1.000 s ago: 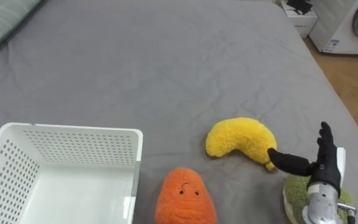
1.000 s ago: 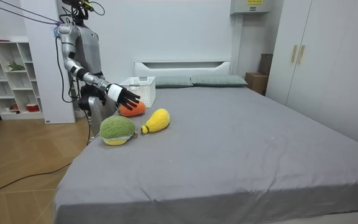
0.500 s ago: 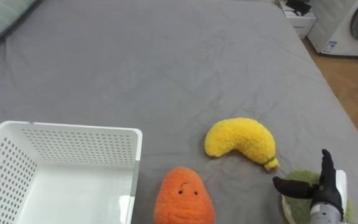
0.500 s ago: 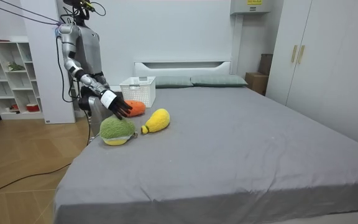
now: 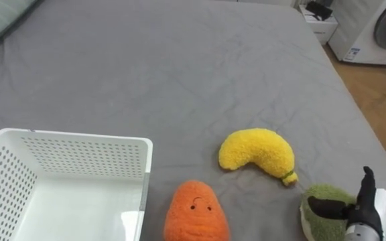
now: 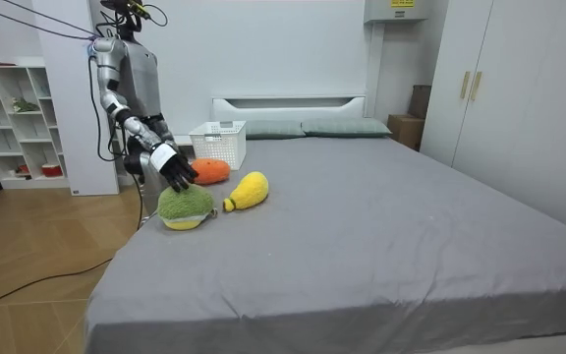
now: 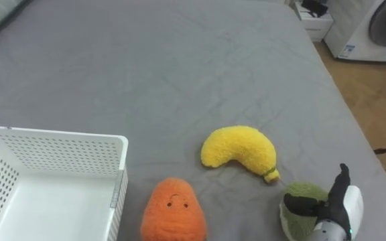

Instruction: Collect toys from the bed

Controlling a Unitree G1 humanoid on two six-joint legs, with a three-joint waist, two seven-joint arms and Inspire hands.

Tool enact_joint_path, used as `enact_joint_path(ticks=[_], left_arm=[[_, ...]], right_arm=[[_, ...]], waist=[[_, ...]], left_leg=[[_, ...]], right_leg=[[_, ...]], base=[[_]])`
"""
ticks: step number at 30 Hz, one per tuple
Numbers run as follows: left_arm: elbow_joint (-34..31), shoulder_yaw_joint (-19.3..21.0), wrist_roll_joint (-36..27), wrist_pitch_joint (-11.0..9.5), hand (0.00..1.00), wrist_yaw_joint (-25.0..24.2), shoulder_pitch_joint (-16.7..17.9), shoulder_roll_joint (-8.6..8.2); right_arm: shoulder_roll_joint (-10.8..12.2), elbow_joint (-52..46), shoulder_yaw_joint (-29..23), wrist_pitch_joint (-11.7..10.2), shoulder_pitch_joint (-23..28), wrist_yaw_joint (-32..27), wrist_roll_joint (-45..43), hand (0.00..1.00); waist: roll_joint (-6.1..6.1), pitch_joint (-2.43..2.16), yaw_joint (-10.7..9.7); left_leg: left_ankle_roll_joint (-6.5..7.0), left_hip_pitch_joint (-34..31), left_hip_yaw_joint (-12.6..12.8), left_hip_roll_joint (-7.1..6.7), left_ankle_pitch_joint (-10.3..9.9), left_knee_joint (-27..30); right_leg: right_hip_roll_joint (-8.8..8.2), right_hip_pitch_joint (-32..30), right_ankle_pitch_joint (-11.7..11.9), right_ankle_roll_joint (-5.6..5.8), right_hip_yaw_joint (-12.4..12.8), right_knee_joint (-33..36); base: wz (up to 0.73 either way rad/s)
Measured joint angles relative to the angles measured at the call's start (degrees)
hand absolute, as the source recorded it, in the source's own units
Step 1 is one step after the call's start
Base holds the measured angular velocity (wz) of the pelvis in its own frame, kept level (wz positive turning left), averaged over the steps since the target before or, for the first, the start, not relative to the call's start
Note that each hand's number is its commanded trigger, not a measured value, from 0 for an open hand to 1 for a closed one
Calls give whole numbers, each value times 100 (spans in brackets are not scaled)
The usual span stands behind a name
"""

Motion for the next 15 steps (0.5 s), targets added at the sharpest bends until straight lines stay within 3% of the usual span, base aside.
enact_joint_path(ticks=[9,15], left_arm=[[-24,51,5,189,0,-66,26,12],[-24,161,51,235,0,-95,13,21]], right_arm=[[-272,1192,-11,306,-120,376,-296,0],[-385,1775,-21,358,-299,631,-283,0]], waist=[[15,0,65],[-6,8,109]], left_leg=[[1,-30,-25,-13,0,-2],[1,-4,-35,-14,0,-1]], right_leg=[[-38,5,-2,4,-107,-11],[-34,39,-2,3,-99,-11]], base=[[3],[0]])
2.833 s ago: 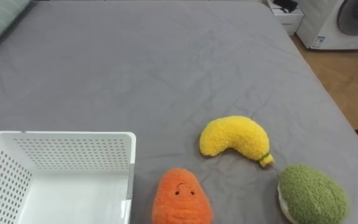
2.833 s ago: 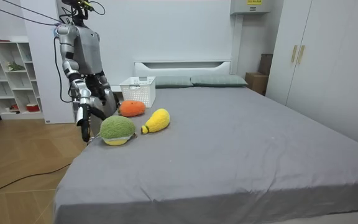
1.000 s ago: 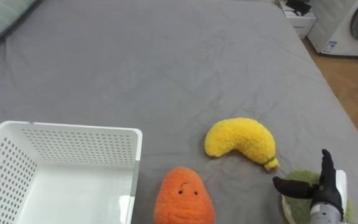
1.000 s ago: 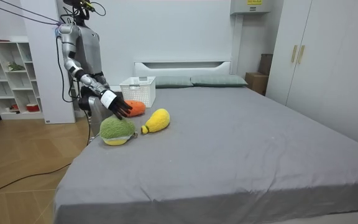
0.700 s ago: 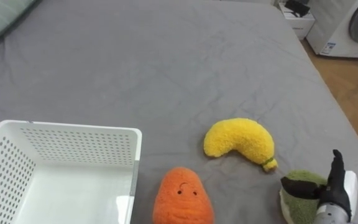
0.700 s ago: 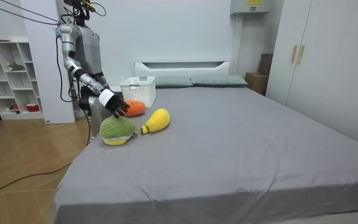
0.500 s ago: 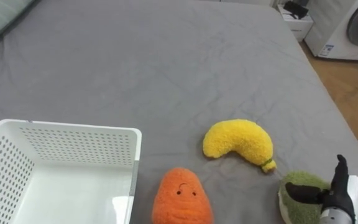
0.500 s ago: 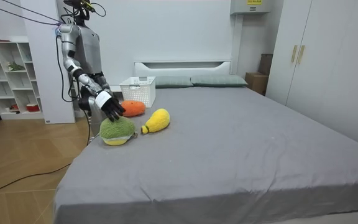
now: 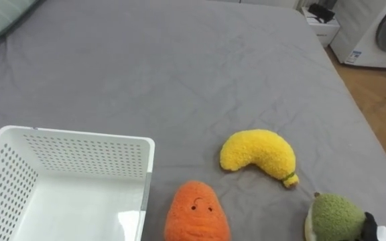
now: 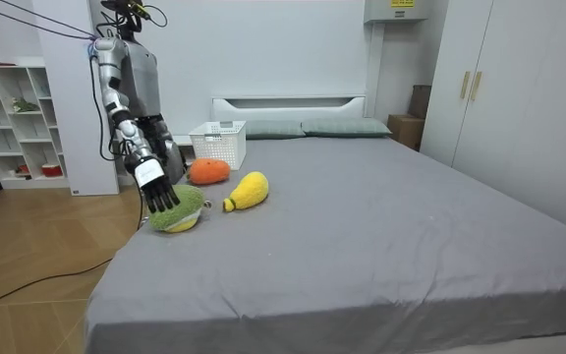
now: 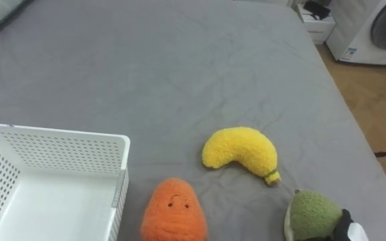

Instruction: Collect toys from the bed

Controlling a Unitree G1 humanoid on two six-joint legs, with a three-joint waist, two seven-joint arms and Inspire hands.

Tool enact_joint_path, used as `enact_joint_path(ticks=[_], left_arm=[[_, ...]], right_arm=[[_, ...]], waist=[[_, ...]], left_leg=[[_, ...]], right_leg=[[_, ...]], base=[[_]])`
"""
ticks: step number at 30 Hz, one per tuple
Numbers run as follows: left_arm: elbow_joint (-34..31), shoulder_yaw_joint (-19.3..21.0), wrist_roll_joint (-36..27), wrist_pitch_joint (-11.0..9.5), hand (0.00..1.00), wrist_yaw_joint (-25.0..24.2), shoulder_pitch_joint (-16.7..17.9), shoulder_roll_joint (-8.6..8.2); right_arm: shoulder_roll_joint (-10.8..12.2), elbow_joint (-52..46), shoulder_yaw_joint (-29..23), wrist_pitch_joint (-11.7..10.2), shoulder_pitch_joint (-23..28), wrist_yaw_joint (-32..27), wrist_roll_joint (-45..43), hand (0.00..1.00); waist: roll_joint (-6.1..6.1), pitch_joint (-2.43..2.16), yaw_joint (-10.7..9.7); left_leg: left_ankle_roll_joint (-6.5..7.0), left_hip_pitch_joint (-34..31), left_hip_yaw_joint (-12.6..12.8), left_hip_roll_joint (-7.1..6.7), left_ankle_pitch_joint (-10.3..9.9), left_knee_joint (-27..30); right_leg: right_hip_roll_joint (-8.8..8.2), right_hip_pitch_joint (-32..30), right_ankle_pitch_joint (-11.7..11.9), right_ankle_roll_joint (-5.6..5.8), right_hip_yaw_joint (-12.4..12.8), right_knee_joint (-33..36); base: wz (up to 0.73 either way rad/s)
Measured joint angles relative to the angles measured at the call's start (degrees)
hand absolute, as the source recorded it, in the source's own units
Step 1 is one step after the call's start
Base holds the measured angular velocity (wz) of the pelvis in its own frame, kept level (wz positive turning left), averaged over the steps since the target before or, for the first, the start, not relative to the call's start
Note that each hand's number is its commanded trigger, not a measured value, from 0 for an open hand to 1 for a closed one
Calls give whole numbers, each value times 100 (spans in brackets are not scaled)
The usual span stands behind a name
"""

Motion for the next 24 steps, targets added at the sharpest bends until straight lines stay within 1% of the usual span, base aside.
enact_joint_path(ticks=[3,4,5,6,10,13,15,24], left_arm=[[69,-2,145,-2,0,5,-30,11],[94,-2,159,-1,0,8,-36,13],[118,-2,166,-2,0,23,-36,14],[132,0,172,-2,0,28,-35,12],[182,1,174,-5,0,61,-51,11],[187,1,186,-5,0,117,-68,7],[187,3,304,-7,0,128,-88,8],[188,8,523,-15,0,117,-180,-28]], right_arm=[[-7,194,-13,0,-35,64,-8,0],[-7,238,-15,-3,-39,68,-8,59],[-6,284,-49,-1,-34,93,-10,73],[-5,290,-94,-1,-34,104,-11,100],[-24,334,-169,-6,-35,99,-2,100],[-78,332,-208,-10,-35,93,-3,100],[-116,335,-222,-9,-19,94,-8,100],[-111,344,-265,-8,-14,217,-4,100]], waist=[[-8,5,30],[-8,6,30],[-7,6,33],[-5,7,37],[1,9,45],[1,10,49],[3,12,47],[67,37,57]], left_leg=[[0,19,-43,-4,-1,1],[0,29,-62,-4,0,1],[0,42,-92,-5,-1,0],[0,39,-111,-4,-1,-1],[-3,38,-128,6,-2,0],[-8,35,-128,10,-5,-2],[-11,35,-125,16,-7,-2],[-19,12,-123,27,-12,-4]], right_leg=[[5,31,0,0,-1,-8],[7,47,0,0,-3,-19],[15,79,0,0,0,-50],[21,88,1,-2,1,-72],[33,93,3,-4,-5,-82],[38,92,4,-6,-2,-85],[44,90,8,-12,-2,-84],[56,57,15,-24,-6,-81]], base=[[5],[6],[6],[5],[0],[0],[0],[0]])
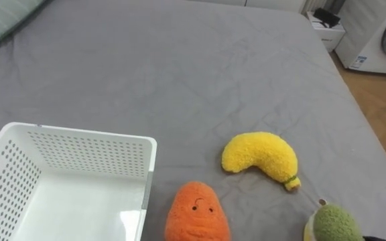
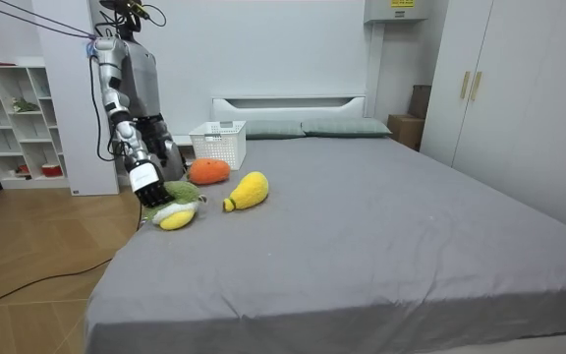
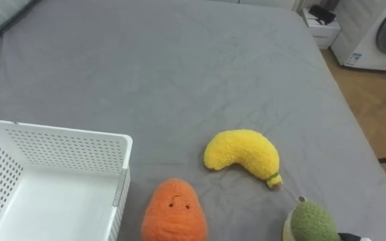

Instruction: Collect toys from the bed

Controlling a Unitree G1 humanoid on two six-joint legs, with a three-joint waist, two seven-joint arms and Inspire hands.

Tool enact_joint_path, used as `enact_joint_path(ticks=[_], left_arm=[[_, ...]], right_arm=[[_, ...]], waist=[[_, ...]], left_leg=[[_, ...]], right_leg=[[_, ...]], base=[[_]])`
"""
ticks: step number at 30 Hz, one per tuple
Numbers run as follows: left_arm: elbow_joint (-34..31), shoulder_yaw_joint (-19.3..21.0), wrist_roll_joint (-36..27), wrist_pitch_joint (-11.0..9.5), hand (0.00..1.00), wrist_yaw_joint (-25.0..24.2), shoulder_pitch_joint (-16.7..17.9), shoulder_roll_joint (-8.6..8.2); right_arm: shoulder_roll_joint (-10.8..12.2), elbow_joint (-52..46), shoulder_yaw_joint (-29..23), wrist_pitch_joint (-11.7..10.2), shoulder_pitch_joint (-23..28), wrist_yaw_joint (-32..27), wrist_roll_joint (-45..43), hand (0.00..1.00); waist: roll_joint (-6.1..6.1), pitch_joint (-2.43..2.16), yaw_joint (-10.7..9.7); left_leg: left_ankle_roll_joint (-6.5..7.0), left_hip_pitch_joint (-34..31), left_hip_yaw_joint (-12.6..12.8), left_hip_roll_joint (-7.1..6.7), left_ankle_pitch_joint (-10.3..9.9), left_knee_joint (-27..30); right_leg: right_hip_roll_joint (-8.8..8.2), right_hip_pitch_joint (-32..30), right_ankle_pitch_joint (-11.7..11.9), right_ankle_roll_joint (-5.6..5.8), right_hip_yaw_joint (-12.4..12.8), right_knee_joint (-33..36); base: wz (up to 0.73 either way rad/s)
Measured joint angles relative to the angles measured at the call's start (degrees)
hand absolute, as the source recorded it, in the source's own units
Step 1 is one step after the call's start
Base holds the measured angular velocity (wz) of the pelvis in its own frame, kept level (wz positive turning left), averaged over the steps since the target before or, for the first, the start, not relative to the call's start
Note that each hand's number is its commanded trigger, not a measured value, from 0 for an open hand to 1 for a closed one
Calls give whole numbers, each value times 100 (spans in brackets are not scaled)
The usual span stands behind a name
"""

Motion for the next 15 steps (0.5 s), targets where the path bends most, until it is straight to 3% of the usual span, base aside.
enact_joint_path(ticks=[15], left_arm=[[-7,43,29,3,0,-19,-63,-3]], right_arm=[[7,-399,4,126,-45,8,-5,100]], waist=[[-63,-32,1]], left_leg=[[1,-25,34,-6,1,-1]], right_leg=[[-9,-31,-3,2,3,-9]], base=[[0]])
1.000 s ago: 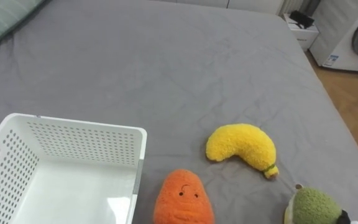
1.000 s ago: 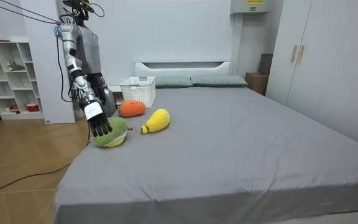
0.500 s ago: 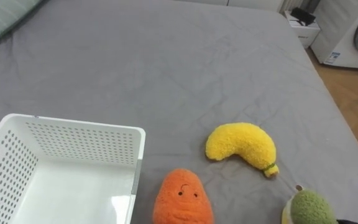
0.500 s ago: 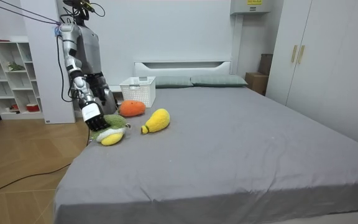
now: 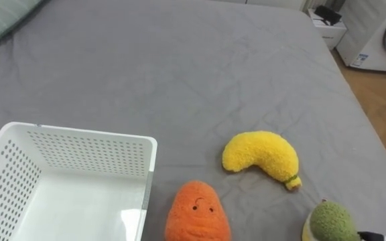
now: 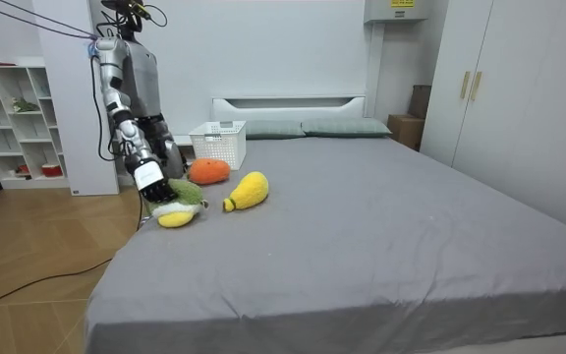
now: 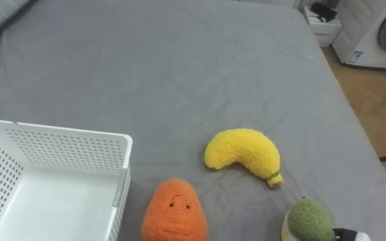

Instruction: Collect toys from the bed

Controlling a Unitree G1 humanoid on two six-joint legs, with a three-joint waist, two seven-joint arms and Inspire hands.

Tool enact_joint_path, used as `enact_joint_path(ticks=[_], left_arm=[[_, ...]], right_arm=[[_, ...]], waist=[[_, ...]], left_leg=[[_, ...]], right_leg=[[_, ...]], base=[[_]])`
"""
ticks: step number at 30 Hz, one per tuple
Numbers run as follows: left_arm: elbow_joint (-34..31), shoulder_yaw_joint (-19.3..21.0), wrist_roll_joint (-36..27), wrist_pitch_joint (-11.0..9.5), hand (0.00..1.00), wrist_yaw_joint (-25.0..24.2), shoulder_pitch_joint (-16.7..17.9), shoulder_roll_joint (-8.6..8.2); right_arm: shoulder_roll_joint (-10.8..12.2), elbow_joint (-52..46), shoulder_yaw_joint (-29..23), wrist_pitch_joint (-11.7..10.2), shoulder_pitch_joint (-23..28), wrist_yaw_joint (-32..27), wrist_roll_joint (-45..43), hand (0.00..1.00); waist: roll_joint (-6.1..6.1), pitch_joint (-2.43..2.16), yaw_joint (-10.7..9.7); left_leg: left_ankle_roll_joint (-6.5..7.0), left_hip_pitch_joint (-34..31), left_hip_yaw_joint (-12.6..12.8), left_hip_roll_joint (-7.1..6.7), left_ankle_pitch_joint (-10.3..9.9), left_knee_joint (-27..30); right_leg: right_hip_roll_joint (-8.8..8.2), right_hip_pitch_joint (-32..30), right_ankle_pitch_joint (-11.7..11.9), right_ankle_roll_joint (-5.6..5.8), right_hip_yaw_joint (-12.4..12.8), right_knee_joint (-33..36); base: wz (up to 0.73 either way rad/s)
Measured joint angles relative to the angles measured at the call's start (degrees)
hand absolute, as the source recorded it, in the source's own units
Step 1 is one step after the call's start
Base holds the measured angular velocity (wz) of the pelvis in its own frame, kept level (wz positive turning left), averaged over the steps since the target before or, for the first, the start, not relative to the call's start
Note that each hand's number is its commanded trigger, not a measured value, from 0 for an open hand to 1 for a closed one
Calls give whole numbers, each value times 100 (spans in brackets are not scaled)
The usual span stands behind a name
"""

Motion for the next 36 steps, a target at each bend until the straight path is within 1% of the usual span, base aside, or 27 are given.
enact_joint_path(ticks=[5,8,11,14,17,18,22,24,27,30,36], left_arm=[[-7,-55,-1,0,0,-1,-68,-2],[-11,-68,-13,-1,0,-2,-101,-15],[-13,-63,-9,-2,0,-2,-146,-16],[5,-57,-8,-2,0,-9,-156,-16],[5,-47,-9,-4,0,-8,-131,-6],[2,-48,-13,-4,0,-8,-84,-5],[-1,-57,-63,-18,0,-5,-71,-5],[-3,-65,-77,-62,0,-2,-66,-6],[-96,-68,-102,-87,0,-1,-28,-27],[-127,-68,-194,-121,0,16,14,-29],[-128,-70,-281,-137,0,61,18,-32]], right_arm=[[1,-534,18,-3,-2,123,1,100],[14,-887,20,-11,-48,121,22,100],[92,-1276,81,-10,-60,118,23,100],[174,-1828,135,-10,-57,126,15,100],[237,-2415,135,-6,-33,153,-7,100],[238,-2595,134,-7,-22,174,-3,100],[240,-3211,137,-3,-11,244,0,100],[240,-3565,140,-5,-12,252,-27,100],[239,-3964,140,-5,-11,261,-20,100],[236,-4347,142,-5,-13,259,16,100],[238,-4689,246,-8,-32,258,29,100]], waist=[[19,-11,-2],[52,3,6],[55,6,6],[50,9,10],[29,9,-3],[24,5,-7],[10,4,-20],[-11,0,-21],[-25,-9,-19],[-41,-27,-17],[-43,-28,-5]], left_leg=[[0,-40,2,-3,3,13],[0,-5,8,-3,4,14],[0,20,30,-2,4,14],[0,20,64,-3,4,14],[0,13,69,-3,4,14],[0,14,68,-2,4,13],[0,-19,70,-2,4,7],[0,-41,81,-2,4,10],[0,-54,94,-3,4,10],[1,-83,93,0,6,15],[1,-70,93,2,6,22]], right_leg=[[-2,-60,1,-1,24,18],[-1,-56,1,-1,34,14],[3,-65,0,-1,48,6],[6,-62,0,0,121,14],[5,-57,0,0,129,18],[3,-49,0,1,124,14],[3,-51,-2,3,124,11],[1,-77,-2,4,96,6],[-1,-117,-3,4,97,18],[-1,-154,-1,2,93,34],[-4,-154,0,1,92,88]], base=[[-1],[-1],[-1],[-5],[0],[0],[0],[0],[0],[0],[0]])
